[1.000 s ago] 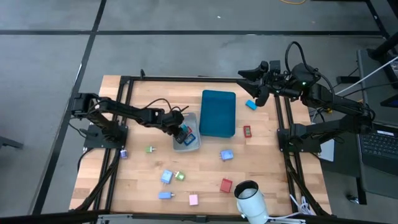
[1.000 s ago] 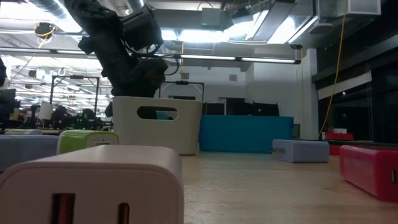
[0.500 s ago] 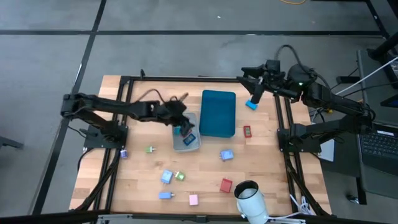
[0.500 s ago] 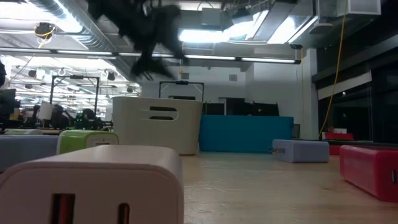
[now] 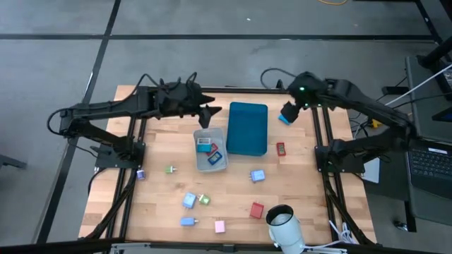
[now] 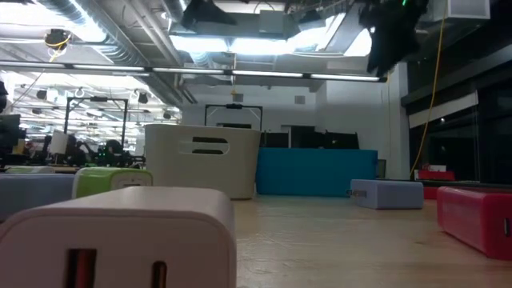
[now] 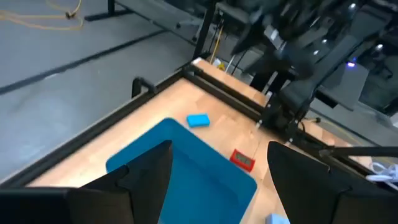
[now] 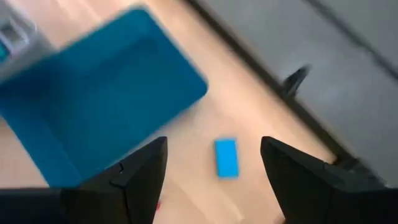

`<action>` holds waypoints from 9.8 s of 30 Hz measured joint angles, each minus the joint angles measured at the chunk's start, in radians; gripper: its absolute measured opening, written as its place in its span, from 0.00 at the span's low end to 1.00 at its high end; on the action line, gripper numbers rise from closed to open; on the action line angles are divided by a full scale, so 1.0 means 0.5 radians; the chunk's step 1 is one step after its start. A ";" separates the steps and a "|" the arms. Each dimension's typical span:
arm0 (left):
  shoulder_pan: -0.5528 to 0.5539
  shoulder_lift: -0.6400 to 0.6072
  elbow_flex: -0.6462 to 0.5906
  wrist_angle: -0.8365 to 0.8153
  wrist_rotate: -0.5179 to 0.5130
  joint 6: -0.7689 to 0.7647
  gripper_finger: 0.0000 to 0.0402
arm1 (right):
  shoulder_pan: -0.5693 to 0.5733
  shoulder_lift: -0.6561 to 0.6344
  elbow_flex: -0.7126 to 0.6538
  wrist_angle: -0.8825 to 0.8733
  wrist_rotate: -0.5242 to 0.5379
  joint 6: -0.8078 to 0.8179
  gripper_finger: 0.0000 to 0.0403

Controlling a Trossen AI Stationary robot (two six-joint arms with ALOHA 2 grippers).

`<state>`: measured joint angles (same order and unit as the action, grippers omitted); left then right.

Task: Pick & Place Office items
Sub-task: Put the light blue timer into the gray bin

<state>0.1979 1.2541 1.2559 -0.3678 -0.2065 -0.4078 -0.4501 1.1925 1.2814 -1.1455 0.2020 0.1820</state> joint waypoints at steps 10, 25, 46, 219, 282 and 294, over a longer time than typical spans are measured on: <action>-0.018 0.010 -0.001 -0.019 0.050 -0.027 0.64 | -0.109 0.472 -0.253 0.157 -0.216 -0.280 0.66; -0.068 0.010 -0.001 -0.221 0.156 -0.164 0.64 | -0.307 0.797 -0.269 0.052 -0.366 -0.547 0.74; -0.067 0.010 -0.002 -0.372 0.227 -0.337 0.64 | -0.785 0.838 -0.295 0.107 -0.553 -0.863 0.75; 0.288 -0.322 -0.124 -0.475 0.297 0.039 0.64 | 0.358 1.693 0.579 0.408 -0.592 -1.661 0.51; 0.334 -0.313 -0.124 -0.579 0.347 0.342 0.64 | 0.401 1.864 1.378 -0.275 -0.558 -0.773 0.59; 0.334 -0.313 -0.124 -0.633 0.460 0.616 0.64 | 0.384 1.864 1.386 -0.358 -0.630 -0.600 0.60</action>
<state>0.3649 1.0977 1.1938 -0.6843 0.0235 -0.0996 -0.2581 2.1242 1.9743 -1.3245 -0.1130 -0.1178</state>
